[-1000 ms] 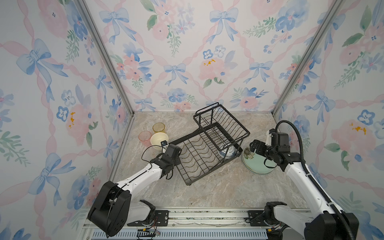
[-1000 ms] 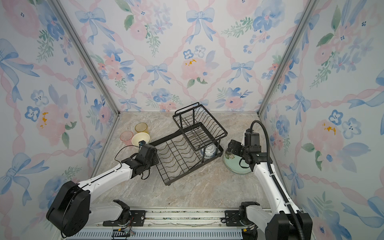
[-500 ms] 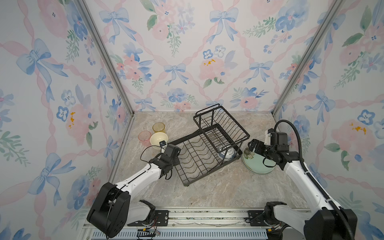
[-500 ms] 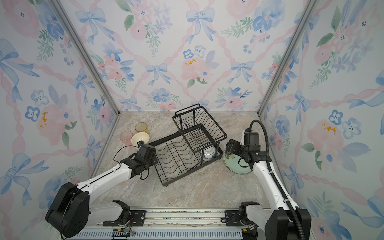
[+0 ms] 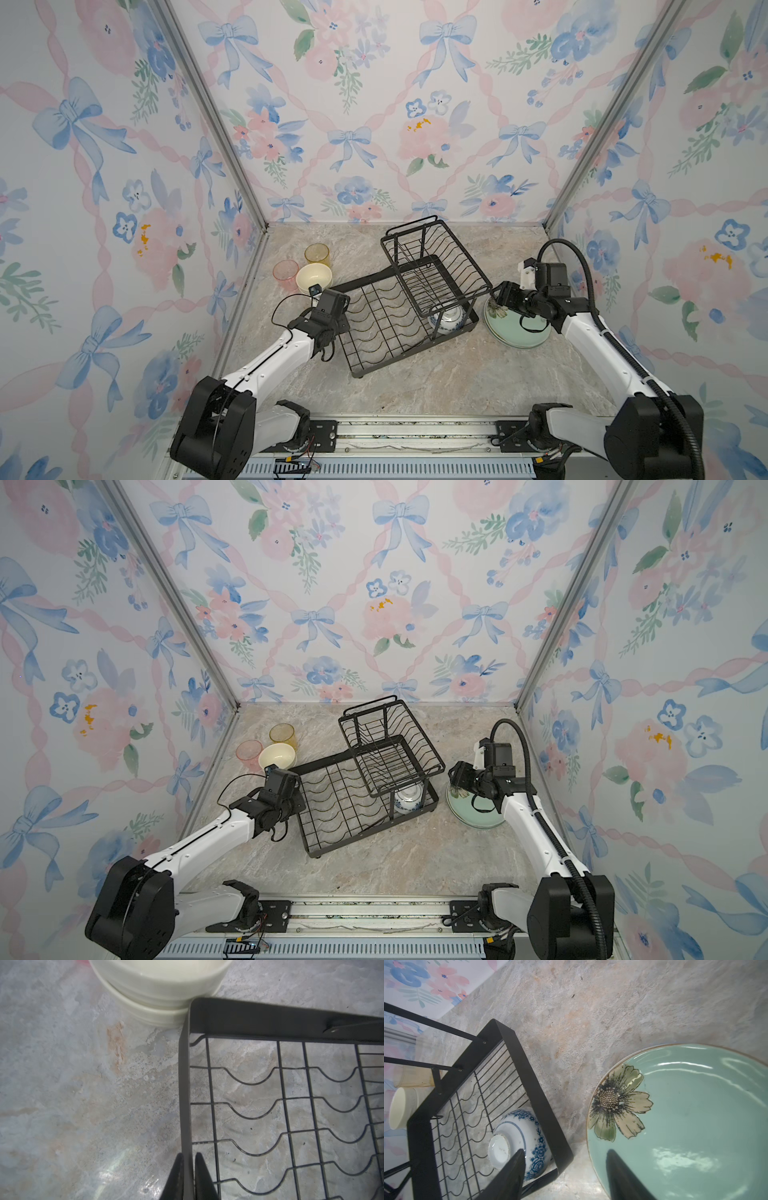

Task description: Unload the mixed dishes from the dish rack

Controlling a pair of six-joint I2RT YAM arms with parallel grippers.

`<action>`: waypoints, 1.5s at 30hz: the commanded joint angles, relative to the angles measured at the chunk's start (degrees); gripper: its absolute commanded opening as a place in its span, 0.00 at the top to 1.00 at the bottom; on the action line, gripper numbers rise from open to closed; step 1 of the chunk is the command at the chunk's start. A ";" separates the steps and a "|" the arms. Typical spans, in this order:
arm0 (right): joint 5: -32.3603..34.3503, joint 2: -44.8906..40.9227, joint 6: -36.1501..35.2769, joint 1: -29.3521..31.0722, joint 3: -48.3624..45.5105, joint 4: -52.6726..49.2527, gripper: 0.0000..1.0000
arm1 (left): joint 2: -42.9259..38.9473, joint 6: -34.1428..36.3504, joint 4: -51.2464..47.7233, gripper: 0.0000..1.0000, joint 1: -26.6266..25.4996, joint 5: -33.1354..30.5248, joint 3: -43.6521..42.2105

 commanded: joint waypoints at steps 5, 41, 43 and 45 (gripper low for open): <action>-10.19 6.12 3.56 2.32 -1.95 9.82 0.71 | -6.07 1.60 -6.40 0.49 -0.24 2.81 -0.58; -13.46 19.23 10.11 10.29 -4.25 23.23 1.00 | 0.61 2.26 -2.07 0.44 -0.65 5.96 0.86; -13.39 19.20 10.17 10.66 -4.48 23.14 1.00 | 1.05 2.44 -1.72 0.44 -0.62 6.28 0.51; -12.91 19.10 10.07 11.29 -4.75 23.04 1.00 | 1.13 2.48 -1.02 0.44 -0.67 6.78 0.07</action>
